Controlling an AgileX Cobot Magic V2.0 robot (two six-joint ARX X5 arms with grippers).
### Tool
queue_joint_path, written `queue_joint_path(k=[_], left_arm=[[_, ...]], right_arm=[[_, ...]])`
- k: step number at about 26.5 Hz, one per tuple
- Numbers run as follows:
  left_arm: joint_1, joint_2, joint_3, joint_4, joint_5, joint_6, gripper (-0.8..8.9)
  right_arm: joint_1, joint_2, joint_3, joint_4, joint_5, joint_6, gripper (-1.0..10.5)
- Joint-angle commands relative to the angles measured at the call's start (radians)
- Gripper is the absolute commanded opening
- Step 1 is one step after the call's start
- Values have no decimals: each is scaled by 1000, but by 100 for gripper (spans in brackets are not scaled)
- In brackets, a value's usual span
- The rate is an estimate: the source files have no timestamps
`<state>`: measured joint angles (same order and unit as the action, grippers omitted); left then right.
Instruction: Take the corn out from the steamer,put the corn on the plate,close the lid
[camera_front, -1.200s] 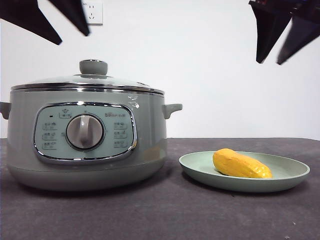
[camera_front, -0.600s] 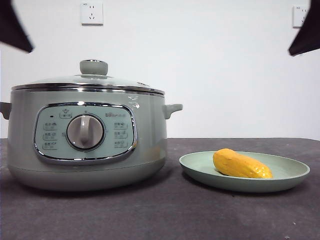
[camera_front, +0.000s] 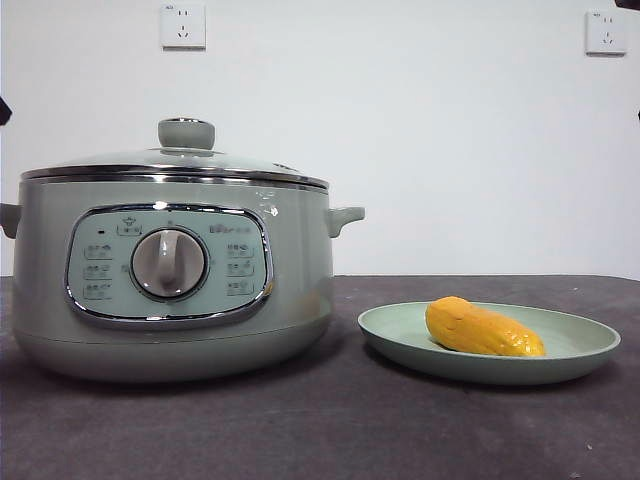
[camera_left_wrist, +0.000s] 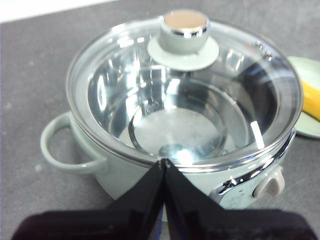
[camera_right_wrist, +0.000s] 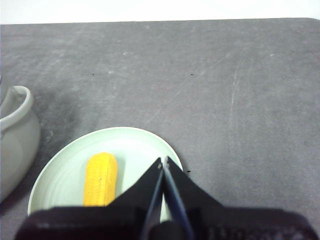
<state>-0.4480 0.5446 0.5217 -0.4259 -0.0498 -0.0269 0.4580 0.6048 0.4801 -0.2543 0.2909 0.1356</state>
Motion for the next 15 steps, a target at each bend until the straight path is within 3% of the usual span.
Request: queue_joint_path(k=[1, 3, 7, 11, 15], left_arm=[[-3, -4, -3, 2, -1, -6, -4], [-4, -4, -3, -6, -1, -6, -4], [41, -180, -6, -46, -27, 122, -4], [223, -395, -61, 30, -23, 126, -3], [371, -472, -213, 139, 32, 132, -3]], right_arm=[[0, -1, -7, 6, 4, 12, 2], [0, -1, -7, 6, 4, 12, 2], [0, -1, -7, 5, 4, 12, 2], [0, -1, -7, 3, 3, 12, 2], [0, -1, -7, -13, 4, 13, 2]])
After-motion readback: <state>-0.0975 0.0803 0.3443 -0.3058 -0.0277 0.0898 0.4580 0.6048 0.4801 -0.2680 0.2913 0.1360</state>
